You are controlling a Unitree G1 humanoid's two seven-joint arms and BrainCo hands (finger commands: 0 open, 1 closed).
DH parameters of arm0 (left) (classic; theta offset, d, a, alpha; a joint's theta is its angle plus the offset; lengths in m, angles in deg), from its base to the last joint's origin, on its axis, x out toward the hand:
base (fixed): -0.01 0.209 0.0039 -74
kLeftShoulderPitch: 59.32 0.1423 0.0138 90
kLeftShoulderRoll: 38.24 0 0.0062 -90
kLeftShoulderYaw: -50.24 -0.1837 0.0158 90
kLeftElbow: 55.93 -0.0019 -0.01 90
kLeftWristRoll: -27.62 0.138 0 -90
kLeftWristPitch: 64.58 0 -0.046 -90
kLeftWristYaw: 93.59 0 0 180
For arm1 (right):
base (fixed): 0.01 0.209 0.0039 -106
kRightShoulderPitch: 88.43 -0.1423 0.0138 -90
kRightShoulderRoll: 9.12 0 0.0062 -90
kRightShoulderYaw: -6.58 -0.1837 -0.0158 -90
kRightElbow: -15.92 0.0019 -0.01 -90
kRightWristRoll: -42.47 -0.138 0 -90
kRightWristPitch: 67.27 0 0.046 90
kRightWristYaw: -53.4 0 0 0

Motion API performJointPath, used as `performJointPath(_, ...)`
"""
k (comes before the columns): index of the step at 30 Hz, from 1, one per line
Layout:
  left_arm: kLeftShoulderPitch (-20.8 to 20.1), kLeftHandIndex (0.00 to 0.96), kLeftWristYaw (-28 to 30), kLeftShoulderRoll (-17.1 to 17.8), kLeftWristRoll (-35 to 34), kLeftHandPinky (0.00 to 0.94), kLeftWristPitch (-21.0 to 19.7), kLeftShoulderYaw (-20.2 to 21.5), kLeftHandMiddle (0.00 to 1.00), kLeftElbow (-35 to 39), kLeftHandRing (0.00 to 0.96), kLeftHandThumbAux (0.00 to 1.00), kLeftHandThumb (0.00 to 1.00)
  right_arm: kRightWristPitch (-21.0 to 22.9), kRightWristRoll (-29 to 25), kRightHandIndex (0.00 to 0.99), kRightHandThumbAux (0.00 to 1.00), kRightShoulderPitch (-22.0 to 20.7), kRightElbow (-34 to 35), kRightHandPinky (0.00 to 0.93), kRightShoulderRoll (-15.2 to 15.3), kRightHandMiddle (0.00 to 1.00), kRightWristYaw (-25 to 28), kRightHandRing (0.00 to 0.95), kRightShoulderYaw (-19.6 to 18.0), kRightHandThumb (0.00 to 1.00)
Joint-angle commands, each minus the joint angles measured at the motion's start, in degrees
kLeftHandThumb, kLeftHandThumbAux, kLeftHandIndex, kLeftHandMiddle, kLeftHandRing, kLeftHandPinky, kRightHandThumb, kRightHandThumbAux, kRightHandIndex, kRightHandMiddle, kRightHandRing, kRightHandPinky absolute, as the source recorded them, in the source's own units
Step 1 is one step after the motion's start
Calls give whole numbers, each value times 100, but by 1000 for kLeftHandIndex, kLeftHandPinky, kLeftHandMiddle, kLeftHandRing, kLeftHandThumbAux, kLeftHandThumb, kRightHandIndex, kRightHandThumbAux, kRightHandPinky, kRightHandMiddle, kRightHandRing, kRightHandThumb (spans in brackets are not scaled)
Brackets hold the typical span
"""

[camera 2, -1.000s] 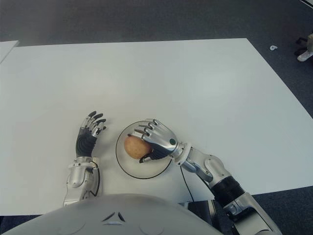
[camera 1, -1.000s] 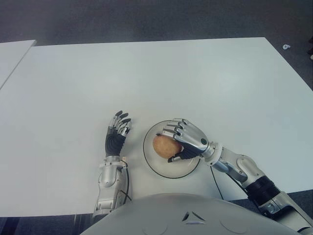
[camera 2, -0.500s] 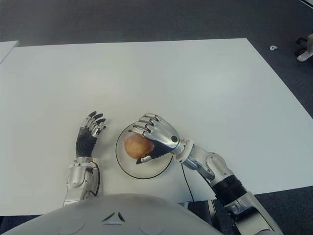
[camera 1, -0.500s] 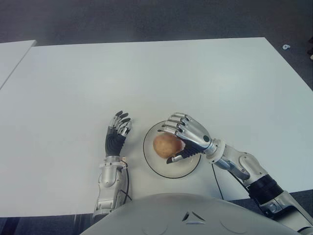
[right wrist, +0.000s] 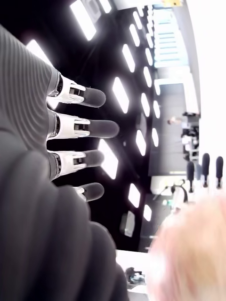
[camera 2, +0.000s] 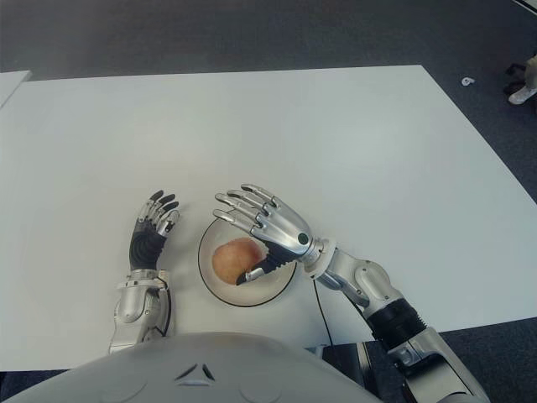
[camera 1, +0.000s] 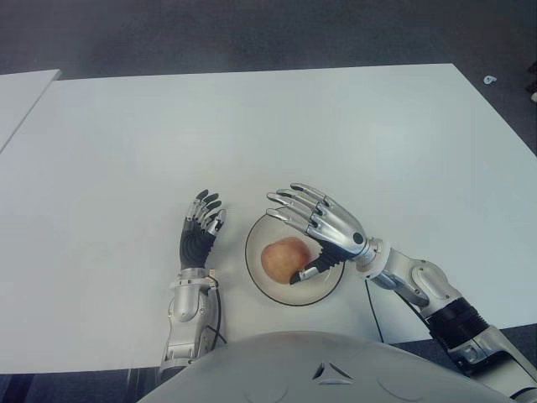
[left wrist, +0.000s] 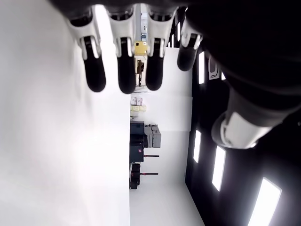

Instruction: Put the apples into the plate.

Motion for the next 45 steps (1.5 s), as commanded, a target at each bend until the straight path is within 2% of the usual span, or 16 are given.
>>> performJointPath(1, 54, 144, 43, 33, -12, 275, -131, 20, 213, -186, 241, 639, 455, 71, 106, 0, 275, -49, -104, 0, 27, 0, -142, 0, 48, 20)
performJointPath(3, 53, 142, 42, 33, -18, 281, -137, 17, 211, -185, 241, 640, 452, 83, 108, 0, 266, -64, -135, 0, 39, 0, -185, 0, 44, 26)
performJointPath(6, 70, 143, 29, 33, -3, 290, -152, 8, 208, -168, 243, 640, 440, -28, -289, 0, 255, -48, -279, 0, 35, 0, -101, 0, -59, 39)
performJointPath(12, 85, 150, 8, 33, 19, 328, -194, 5, 213, -141, 257, 634, 419, -338, -1508, 0, 247, -84, -746, 0, 7, 0, 565, 0, -238, 68)
performJointPath(16, 97, 153, 5, 26, 24, 346, -229, -5, 218, -122, 269, 625, 409, -414, -2265, 0, 259, -14, -1111, 1, -169, 0, 920, 0, -334, 98)
performJointPath(17, 107, 153, 6, 20, 19, 347, -244, -9, 219, -110, 271, 624, 408, -517, -2656, 0, 262, 44, -1236, 2, -306, 0, 955, 0, -387, 102)
performJointPath(19, 118, 153, 5, 13, 10, 350, -267, -12, 221, -93, 276, 614, 399, -717, -3223, 0, 319, 99, -1456, 82, -517, 22, 980, 41, -491, 164)
performJointPath(22, 122, 154, 0, 8, 2, 354, -290, -7, 224, -77, 282, 602, 390, -1026, -3760, 27, 386, 55, -1845, 197, -735, 96, 959, 131, -660, 246)
performJointPath(24, 124, 154, 0, 6, 1, 356, -299, -6, 225, -70, 285, 597, 387, -1158, -3895, 59, 416, 29, -1991, 258, -809, 146, 1004, 182, -741, 282)
performJointPath(29, 125, 155, -10, 1, 11, 358, -311, 1, 227, -60, 288, 594, 386, -1331, -4224, 89, 443, 5, -2276, 316, -1000, 177, 1220, 219, -948, 306)
performJointPath(32, 153, 158, 0, 10, -11, 358, -319, 20, 229, -29, 291, 594, 388, -1125, -5153, 127, 491, 197, -2272, 348, -1313, 204, 1656, 250, -1106, 343)
performJointPath(36, 158, 160, 2, 11, -14, 358, -324, 21, 231, -21, 293, 595, 391, -1105, -5361, 154, 527, 249, -2250, 364, -1430, 224, 1962, 271, -1252, 371)
performJointPath(38, 165, 160, 13, 21, -20, 358, -325, 26, 231, -14, 293, 595, 393, -940, -5910, 168, 553, 328, -2231, 374, -1550, 236, 2327, 287, -1326, 393)
performJointPath(41, 169, 160, 17, 26, -24, 359, -327, 27, 230, -10, 294, 596, 396, -845, -6188, 184, 581, 382, -2196, 384, -1653, 249, 2634, 305, -1441, 419)
performJointPath(44, 201, 162, 28, 48, -26, 358, -331, 32, 229, 47, 295, 596, 396, -306, -7219, 205, 610, 567, -2145, 385, -1793, 264, 3338, 321, -1617, 447)
performJointPath(45, 212, 162, 21, 53, -25, 358, -354, 38, 229, 76, 295, 595, 396, 12, -7641, 212, 619, 708, -2114, 384, -1822, 268, 3550, 326, -1770, 456)
